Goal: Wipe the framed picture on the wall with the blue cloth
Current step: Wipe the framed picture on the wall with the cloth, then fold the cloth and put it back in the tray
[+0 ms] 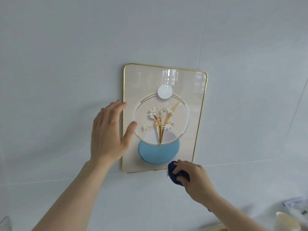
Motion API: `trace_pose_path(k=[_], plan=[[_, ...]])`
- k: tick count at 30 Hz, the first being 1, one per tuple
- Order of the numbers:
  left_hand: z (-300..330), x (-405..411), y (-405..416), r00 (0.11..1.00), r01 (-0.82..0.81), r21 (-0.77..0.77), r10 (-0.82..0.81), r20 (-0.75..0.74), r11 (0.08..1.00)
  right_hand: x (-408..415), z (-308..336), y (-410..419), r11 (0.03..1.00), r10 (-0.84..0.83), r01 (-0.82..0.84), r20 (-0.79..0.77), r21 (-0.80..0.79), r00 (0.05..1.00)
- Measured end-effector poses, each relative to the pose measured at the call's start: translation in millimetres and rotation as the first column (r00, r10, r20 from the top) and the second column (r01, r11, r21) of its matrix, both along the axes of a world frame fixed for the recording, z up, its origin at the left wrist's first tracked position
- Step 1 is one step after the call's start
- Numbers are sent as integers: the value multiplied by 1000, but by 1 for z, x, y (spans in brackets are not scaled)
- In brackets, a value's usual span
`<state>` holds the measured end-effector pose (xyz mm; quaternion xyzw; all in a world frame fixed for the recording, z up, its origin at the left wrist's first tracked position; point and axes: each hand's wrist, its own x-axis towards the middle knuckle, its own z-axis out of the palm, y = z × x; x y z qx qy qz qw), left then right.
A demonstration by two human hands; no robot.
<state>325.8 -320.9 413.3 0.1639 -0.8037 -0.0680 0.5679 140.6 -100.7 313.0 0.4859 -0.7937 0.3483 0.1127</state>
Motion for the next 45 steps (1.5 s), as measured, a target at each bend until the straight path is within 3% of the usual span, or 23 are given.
trace_pose_path(k=[3, 8, 12, 20, 23, 29, 37, 45], plan=[[-25, 5, 30, 961, 155, 120, -178, 211, 981, 26, 12, 8, 989, -22, 77, 381, -130, 924], [-73, 5, 72, 755, 386, 353, -512, 409, 852, 58, 25, 19, 965, 216, -42, 700, -257, 680], [-87, -1, 89, 690, 433, 446, -606, 396, 783, 67, 26, 28, 956, 270, -76, 748, -283, 607], [-86, -25, 119, 737, 360, 549, -591, 328, 754, 36, 13, 58, 921, 373, -104, 773, -375, 513], [-80, -43, 135, 750, 351, 551, -579, 319, 757, 18, 9, 75, 934, 355, -148, 793, -326, 496], [-71, -89, 170, 796, 323, 570, -542, 268, 755, -30, -6, 123, 971, 233, -188, 781, -150, 579], [-102, -160, 217, 775, 220, 625, -523, 354, 749, -120, -28, 186, 994, 9, -69, 550, 88, 835], [-167, -232, 271, 728, 84, 688, -516, 452, 721, -195, -76, 238, 967, -75, -40, 433, 250, 898]])
